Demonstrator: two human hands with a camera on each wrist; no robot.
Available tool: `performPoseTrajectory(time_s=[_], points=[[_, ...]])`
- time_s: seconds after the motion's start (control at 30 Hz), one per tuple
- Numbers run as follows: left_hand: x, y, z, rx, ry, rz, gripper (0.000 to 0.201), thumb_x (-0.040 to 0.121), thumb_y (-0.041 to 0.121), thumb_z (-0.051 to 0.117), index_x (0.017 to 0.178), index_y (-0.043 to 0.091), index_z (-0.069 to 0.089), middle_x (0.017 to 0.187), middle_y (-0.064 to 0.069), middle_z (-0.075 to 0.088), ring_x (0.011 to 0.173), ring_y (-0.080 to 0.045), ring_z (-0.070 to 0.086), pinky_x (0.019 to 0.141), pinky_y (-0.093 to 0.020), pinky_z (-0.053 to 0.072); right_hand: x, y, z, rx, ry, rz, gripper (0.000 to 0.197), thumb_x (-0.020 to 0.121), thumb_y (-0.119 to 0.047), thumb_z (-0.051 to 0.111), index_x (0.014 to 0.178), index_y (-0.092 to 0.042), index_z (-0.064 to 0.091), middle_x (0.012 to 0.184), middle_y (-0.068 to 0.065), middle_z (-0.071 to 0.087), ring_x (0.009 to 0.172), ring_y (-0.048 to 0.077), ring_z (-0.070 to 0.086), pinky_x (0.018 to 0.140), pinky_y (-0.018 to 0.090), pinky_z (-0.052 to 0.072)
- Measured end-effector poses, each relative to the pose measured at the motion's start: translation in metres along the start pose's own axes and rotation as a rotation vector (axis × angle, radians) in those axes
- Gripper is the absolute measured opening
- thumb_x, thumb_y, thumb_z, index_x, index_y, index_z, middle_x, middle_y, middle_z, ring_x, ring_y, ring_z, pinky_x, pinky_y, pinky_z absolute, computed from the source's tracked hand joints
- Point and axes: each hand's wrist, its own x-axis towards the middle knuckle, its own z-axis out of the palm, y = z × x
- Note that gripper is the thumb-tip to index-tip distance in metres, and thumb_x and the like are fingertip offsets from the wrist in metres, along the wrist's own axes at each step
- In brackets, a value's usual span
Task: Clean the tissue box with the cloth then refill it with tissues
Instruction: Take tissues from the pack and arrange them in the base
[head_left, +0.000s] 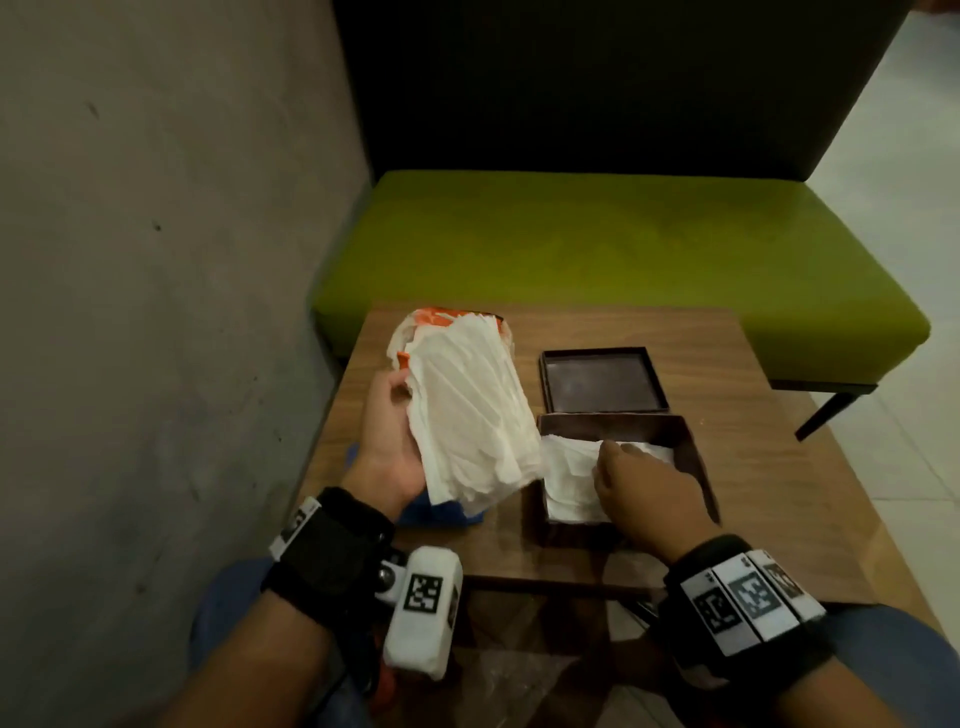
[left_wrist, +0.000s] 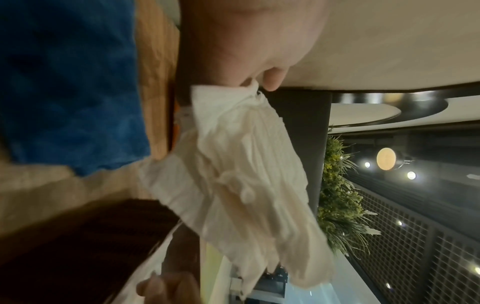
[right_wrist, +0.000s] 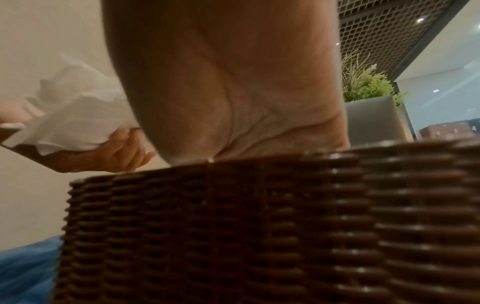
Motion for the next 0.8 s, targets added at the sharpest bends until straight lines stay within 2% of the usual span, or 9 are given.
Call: performPoseTrajectory(time_s=[0.13, 0.23, 0.3, 0.37, 0.4, 0.47, 0.53, 0.67, 0.8], points=[[-0.023, -0.017, 0.009, 0.13, -0.059, -0.023, 0.031, 0.09, 0.021, 0.051, 0.118, 0.011, 0.059, 0.114, -0.016, 0.067, 0.104, -0.032, 0.062, 0.08, -0.042, 0.051, -0.014, -0.008, -0.007, 0.258, 0.426, -0.017, 0.03, 0.097, -0.034, 0.05, 0.078, -0.012, 0.057, 0.092, 0.005, 0.06, 0.085, 0.027, 0.059, 0.066, 0.036, 0.047], [-0.031, -0.028, 0.009, 0.266, -0.054, 0.051, 0.033, 0.09, 0.013, 0.056, 0.122, 0.005, 0.057, 0.115, -0.015, 0.067, 0.104, -0.029, 0.065, 0.081, -0.038, 0.055, -0.024, -0.011, -0.013, 0.535, 0.426, 0.057, 0.046, 0.097, -0.043, 0.047, 0.076, -0.008, 0.069, 0.065, -0.004, 0.064, 0.061, 0.015, 0.056, 0.055, 0.029, 0.042], [-0.038, -0.033, 0.011, 0.323, -0.041, 0.112, 0.034, 0.09, 0.012, 0.058, 0.122, 0.005, 0.056, 0.113, -0.013, 0.069, 0.103, -0.026, 0.066, 0.083, -0.035, 0.056, -0.031, -0.014, -0.018, 0.719, 0.397, 0.086, 0.058, 0.097, -0.05, 0.042, 0.066, -0.01, 0.071, 0.04, -0.01, 0.052, 0.042, 0.006, 0.047, 0.047, 0.022, 0.032], [-0.043, -0.037, 0.014, 0.321, -0.071, 0.142, 0.034, 0.09, 0.013, 0.058, 0.123, 0.007, 0.056, 0.114, -0.011, 0.069, 0.104, -0.025, 0.066, 0.088, -0.036, 0.054, -0.037, -0.017, -0.024, 0.994, 0.358, 0.113, 0.072, 0.097, -0.058, 0.032, 0.057, -0.008, 0.067, 0.049, -0.01, 0.064, 0.051, 0.001, 0.059, 0.056, 0.016, 0.036], [-0.046, -0.037, 0.017, 0.319, -0.093, 0.151, 0.034, 0.09, 0.014, 0.057, 0.124, 0.008, 0.055, 0.115, -0.01, 0.068, 0.105, -0.024, 0.066, 0.089, -0.035, 0.053, -0.039, -0.019, -0.027, 1.153, 0.282, 0.116, 0.075, 0.095, -0.062, 0.027, 0.065, -0.008, 0.07, 0.065, -0.006, 0.072, 0.066, 0.002, 0.067, 0.065, 0.019, 0.043], [-0.049, -0.042, 0.023, 0.35, -0.117, 0.167, 0.034, 0.091, 0.014, 0.056, 0.125, 0.01, 0.054, 0.116, -0.008, 0.068, 0.106, -0.022, 0.065, 0.087, -0.032, 0.054, -0.045, -0.027, -0.031, 1.493, 0.002, 0.069, 0.069, 0.092, -0.067, 0.026, 0.101, -0.015, 0.072, 0.095, -0.001, 0.076, 0.092, 0.012, 0.071, 0.081, 0.03, 0.053], [-0.051, -0.054, 0.028, 0.398, -0.129, 0.165, 0.036, 0.091, 0.016, 0.057, 0.126, 0.014, 0.052, 0.116, -0.007, 0.068, 0.106, -0.021, 0.065, 0.087, -0.033, 0.054, -0.052, -0.038, -0.033, 1.719, -0.219, 0.031, 0.062, 0.092, -0.065, 0.033, 0.12, -0.02, 0.065, 0.111, 0.004, 0.073, 0.104, 0.019, 0.069, 0.092, 0.04, 0.053], [-0.053, -0.068, 0.033, 0.446, -0.124, 0.152, 0.044, 0.088, 0.023, 0.063, 0.129, 0.021, 0.049, 0.119, -0.005, 0.066, 0.107, -0.022, 0.065, 0.094, -0.042, 0.051, -0.055, -0.045, -0.029, 1.74, -0.239, 0.059, 0.051, 0.091, -0.057, 0.046, 0.12, -0.02, 0.064, 0.11, 0.007, 0.073, 0.101, 0.023, 0.071, 0.089, 0.04, 0.056], [-0.049, -0.066, 0.03, 0.534, -0.128, 0.174, 0.046, 0.087, 0.026, 0.063, 0.131, 0.025, 0.047, 0.119, -0.003, 0.066, 0.108, -0.022, 0.064, 0.097, -0.047, 0.049, -0.055, -0.041, -0.026, 1.767, -0.231, 0.034, 0.039, 0.095, -0.05, 0.047, 0.117, -0.022, 0.064, 0.107, 0.005, 0.074, 0.099, 0.02, 0.071, 0.082, 0.034, 0.058]])
